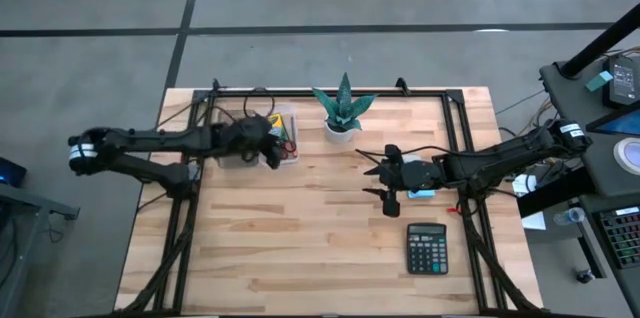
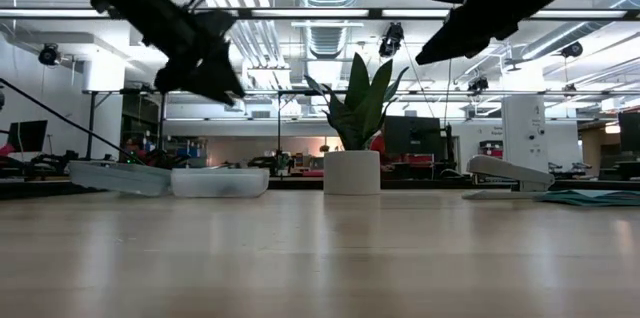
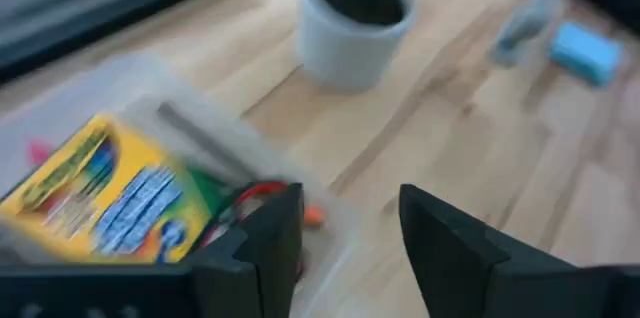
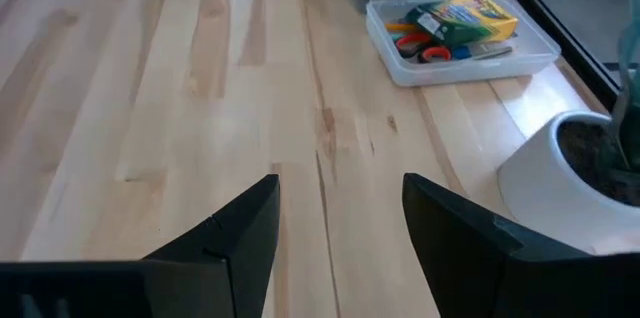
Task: Pack school essentials
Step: Put the blue sticky note into the black supply box
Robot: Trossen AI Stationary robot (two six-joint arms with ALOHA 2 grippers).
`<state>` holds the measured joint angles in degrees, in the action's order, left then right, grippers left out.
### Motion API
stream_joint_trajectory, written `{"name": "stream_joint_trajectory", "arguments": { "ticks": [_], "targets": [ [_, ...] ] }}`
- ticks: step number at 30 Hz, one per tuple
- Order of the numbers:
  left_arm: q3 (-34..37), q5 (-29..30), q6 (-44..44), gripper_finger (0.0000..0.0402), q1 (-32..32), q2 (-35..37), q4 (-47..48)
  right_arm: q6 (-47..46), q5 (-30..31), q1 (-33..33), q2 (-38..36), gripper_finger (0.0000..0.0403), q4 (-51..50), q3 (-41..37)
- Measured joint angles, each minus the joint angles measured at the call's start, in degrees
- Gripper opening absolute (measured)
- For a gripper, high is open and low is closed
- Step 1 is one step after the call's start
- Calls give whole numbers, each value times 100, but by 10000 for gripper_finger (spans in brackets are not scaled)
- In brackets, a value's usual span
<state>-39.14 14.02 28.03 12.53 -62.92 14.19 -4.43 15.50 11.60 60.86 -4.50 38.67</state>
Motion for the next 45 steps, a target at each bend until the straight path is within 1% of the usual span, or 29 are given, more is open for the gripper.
{"name": "stream_joint_trajectory", "arguments": {
  "ticks": [3,7,12,16,21,25,28,33,41,45],
  "targets": [
    [-31,472,-71,136,-510,28,-339,-120,110,-64,0,193,-1,-48],
    [-14,919,-649,128,-1119,44,-1119,-444,118,-186,0,183,1,-86],
    [9,1244,-1509,127,-1607,44,-1880,-1493,112,-304,0,170,-365,-98],
    [18,1377,-2272,127,-1773,44,-2328,-2482,56,-313,0,159,-1104,-98],
    [138,1399,-3102,127,-1785,39,-3062,-4084,-348,-313,0,145,-2268,-109],
    [255,1399,-3311,127,-1785,39,-3332,-5424,-396,-299,0,134,-3650,-121],
    [308,1399,-3295,127,-1785,37,-3283,-6139,-355,-301,43,132,-4311,-161],
    [319,1396,-3292,127,-1803,-7,-3280,-6503,-343,-313,286,144,-4352,-207],
    [319,1396,-3294,127,-1807,-7,-3291,-6537,-286,-483,1114,192,-4296,-207],
    [319,1394,-3294,127,-1810,-7,-3283,-6473,-233,-525,1400,200,-4174,-207]
  ]
}}
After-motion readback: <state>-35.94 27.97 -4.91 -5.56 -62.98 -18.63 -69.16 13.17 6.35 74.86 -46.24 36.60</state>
